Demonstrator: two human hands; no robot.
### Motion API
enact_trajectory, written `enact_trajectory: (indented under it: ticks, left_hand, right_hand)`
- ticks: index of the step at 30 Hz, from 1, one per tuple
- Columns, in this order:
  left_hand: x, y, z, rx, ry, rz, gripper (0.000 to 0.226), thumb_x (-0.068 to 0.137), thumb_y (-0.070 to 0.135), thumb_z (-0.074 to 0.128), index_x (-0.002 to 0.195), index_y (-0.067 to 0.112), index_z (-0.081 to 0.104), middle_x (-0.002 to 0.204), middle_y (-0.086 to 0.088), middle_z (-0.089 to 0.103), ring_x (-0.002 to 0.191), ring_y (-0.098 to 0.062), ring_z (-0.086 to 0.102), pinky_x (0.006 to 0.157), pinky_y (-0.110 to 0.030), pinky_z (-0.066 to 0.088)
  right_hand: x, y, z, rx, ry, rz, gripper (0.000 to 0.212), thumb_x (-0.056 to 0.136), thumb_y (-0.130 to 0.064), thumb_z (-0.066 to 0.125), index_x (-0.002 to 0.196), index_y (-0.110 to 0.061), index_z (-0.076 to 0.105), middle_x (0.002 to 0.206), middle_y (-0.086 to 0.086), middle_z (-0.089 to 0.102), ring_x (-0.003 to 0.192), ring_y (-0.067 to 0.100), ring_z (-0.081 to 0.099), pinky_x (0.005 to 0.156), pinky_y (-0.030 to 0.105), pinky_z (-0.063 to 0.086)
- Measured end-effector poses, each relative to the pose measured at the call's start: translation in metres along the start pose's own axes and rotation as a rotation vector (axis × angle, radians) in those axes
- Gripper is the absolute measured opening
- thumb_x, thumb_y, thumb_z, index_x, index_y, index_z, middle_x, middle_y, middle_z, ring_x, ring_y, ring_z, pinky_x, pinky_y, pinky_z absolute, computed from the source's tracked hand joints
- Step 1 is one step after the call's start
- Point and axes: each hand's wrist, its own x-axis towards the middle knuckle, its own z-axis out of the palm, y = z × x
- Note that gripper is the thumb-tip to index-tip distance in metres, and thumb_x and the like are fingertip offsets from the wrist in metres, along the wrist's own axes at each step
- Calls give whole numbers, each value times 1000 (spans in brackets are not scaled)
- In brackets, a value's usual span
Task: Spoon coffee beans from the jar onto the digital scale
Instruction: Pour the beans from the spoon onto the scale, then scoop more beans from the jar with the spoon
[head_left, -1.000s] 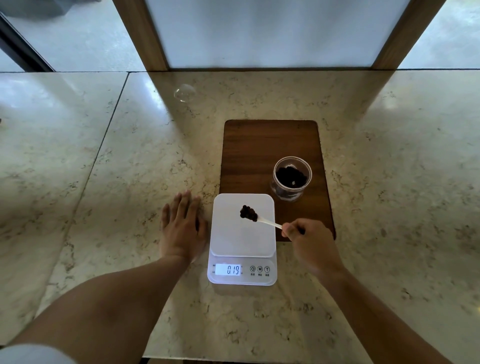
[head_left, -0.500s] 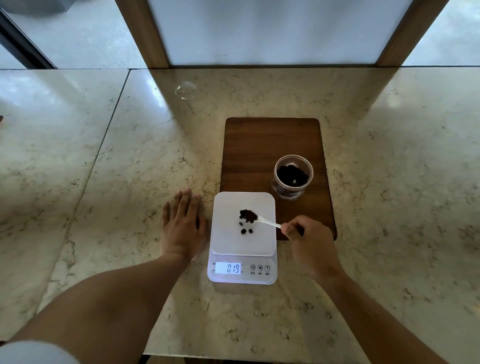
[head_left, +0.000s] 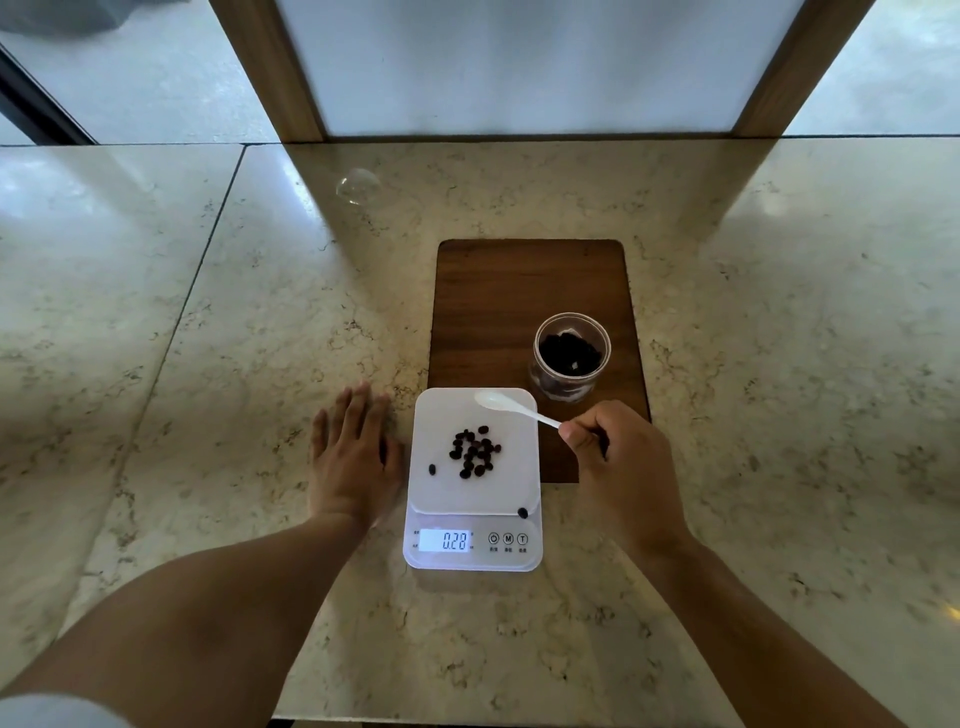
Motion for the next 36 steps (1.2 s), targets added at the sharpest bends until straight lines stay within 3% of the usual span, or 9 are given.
enact_trajectory:
  ticks: [3, 9, 24, 29, 36]
  left_hand:
    - [0, -1, 0, 12, -10, 4, 57, 94, 42, 29, 150, 28, 31, 163, -1, 23, 152, -15, 3, 123, -44, 0]
    - [1, 0, -1, 23, -12, 5, 58, 94, 42, 29, 150, 27, 33, 163, -2, 24, 152, -15, 5, 123, -44, 2]
    - [0, 8, -11, -12, -31, -7, 62, 93, 45, 22, 151, 25, 33, 164, -2, 21, 152, -17, 3, 123, -45, 1]
    - [-1, 8, -13, -13, -40, -4, 63, 92, 45, 23, 152, 25, 32, 164, -3, 21, 153, -17, 4, 123, -46, 2]
    - [0, 9, -13, -5, -52, -9, 64, 93, 46, 19, 153, 25, 30, 164, -2, 19, 152, -16, 2, 123, -45, 1]
  right_hand:
    - [9, -2, -12, -14, 99, -6, 18, 91, -21, 65, 74, -14, 60, 65, -8, 53, 58, 5, 48, 50, 17, 32]
    - [33, 12, -35, -112, 260, 38, 16, 92, -21, 63, 79, -11, 62, 66, -1, 58, 58, 15, 52, 51, 20, 35]
    - [69, 8, -20, -506, 46, -68, 18, 95, -21, 58, 82, -9, 62, 77, 5, 59, 59, 17, 46, 54, 28, 34]
    - [73, 8, -14, -444, 21, 52, 20, 95, -24, 60, 83, -8, 67, 74, 4, 63, 62, 16, 51, 56, 28, 37]
    - [82, 9, -16, -288, 1, 294, 27, 92, -29, 63, 69, -15, 66, 54, -8, 53, 48, 2, 47, 41, 18, 28]
